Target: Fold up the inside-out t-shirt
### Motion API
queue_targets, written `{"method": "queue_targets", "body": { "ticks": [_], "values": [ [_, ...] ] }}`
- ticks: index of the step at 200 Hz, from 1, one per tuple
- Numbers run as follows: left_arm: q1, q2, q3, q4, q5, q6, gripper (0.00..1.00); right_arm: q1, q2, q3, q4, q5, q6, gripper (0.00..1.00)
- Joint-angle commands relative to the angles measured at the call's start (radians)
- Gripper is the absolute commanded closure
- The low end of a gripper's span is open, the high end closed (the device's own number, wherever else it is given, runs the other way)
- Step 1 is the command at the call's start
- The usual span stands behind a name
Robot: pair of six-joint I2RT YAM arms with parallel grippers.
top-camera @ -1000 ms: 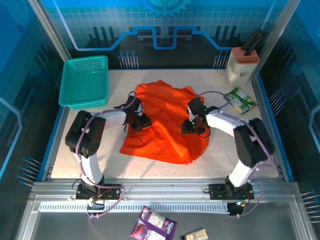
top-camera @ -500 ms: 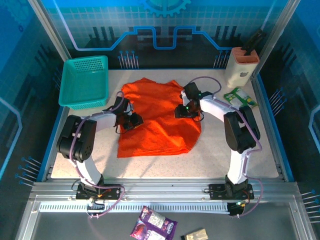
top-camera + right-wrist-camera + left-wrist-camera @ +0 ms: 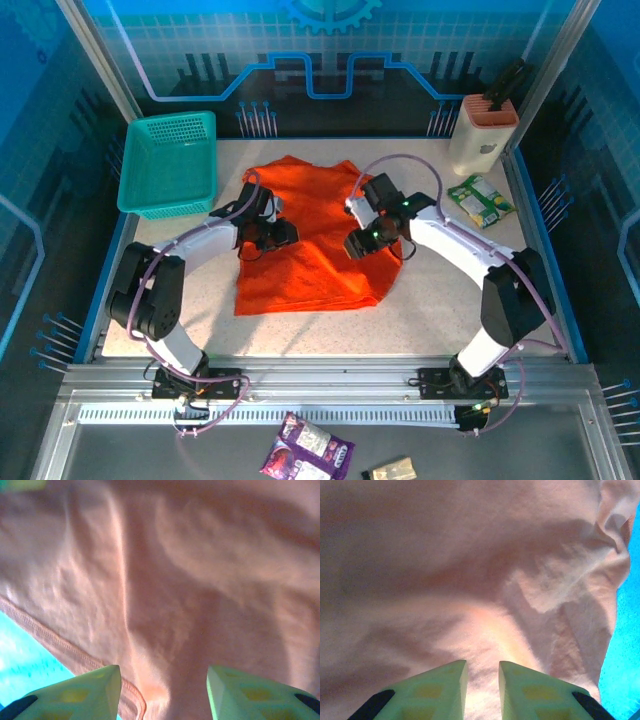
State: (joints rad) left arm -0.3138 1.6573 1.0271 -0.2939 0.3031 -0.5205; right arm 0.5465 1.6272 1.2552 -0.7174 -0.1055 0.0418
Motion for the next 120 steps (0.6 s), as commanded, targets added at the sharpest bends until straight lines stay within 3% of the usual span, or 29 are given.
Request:
{"method": "queue_targets", "body": {
  "ticks": [1, 39, 66, 93, 120],
  "values": [
    [-0.002, -0.031, 0.02, -0.05, -0.001, 0.03, 0.76, 0.051, -0.018, -0.06, -0.05, 0.029, -0.23, 0.51],
    [-0.001, -0.057, -0.022, -0.055, -0.002, 0.037, 0.76, 0.096, -0.065, -0.163, 0.031, 0.088, -0.478, 0.53],
    [0.002, -0.089, -0.077, -0.05, -0.008, 0.037, 0.76, 0.113, -0.059, -0.189, 0.033, 0.062, -0.645, 0.54],
    [0.004, -0.109, -0.125, -0.048, -0.011, 0.032, 0.76, 0.122, -0.007, -0.16, -0.04, -0.007, -0.697, 0.53],
    [0.007, -0.128, -0.166, -0.038, -0.013, 0.019, 0.76, 0.13, 0.02, -0.187, -0.089, 0.022, -0.718, 0.47]
  ]
}}
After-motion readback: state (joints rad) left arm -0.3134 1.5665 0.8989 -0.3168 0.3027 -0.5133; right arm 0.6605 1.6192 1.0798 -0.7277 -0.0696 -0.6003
